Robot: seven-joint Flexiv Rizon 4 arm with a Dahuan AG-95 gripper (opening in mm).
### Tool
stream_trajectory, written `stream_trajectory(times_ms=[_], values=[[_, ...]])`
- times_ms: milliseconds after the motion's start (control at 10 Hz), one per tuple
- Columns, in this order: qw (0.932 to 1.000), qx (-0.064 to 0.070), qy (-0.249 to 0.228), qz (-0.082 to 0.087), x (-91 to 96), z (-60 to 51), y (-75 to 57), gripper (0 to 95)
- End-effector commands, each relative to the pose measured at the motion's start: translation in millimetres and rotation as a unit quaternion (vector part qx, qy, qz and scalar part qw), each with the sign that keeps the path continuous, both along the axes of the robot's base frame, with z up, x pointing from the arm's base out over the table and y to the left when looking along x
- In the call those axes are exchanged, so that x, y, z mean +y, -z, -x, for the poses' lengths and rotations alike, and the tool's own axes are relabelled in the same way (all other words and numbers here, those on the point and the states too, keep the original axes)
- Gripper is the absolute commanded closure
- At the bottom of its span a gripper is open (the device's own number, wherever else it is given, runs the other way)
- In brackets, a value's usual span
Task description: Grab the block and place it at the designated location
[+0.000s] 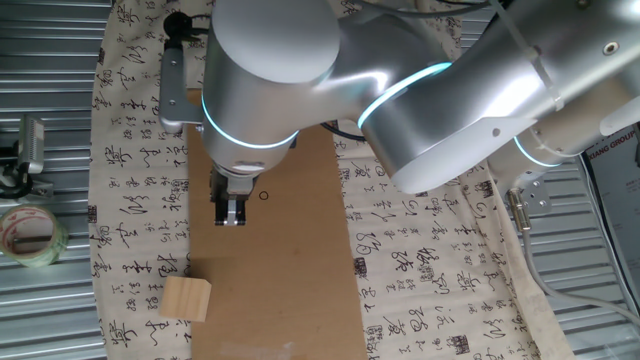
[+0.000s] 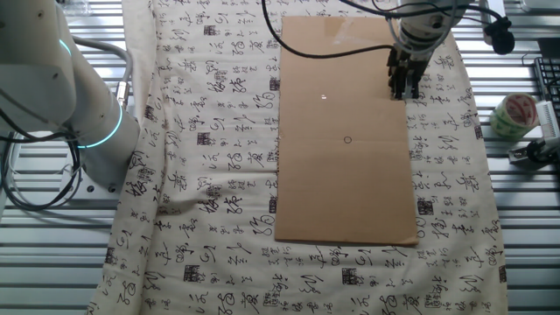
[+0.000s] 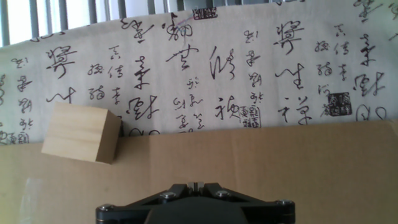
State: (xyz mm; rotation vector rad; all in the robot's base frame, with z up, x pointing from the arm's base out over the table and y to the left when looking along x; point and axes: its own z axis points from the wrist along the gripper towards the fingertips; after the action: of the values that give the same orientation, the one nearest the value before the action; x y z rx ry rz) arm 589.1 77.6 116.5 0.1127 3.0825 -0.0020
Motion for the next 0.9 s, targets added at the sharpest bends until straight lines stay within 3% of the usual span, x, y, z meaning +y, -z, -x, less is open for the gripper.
stream_trajectory(times_ms=[100,300,400,600,900], values=[[0.9999,0.01,0.008,0.001,0.4,-1.1,0.5,95.0],[1.0,0.001,0.005,0.006,0.4,-1.1,0.5,95.0],[0.9997,-0.012,-0.005,0.02,0.4,-1.1,0.5,95.0],[0.9994,-0.014,-0.014,0.027,0.4,-1.1,0.5,95.0],[0.9995,-0.013,-0.013,0.024,0.4,-1.1,0.5,95.0]])
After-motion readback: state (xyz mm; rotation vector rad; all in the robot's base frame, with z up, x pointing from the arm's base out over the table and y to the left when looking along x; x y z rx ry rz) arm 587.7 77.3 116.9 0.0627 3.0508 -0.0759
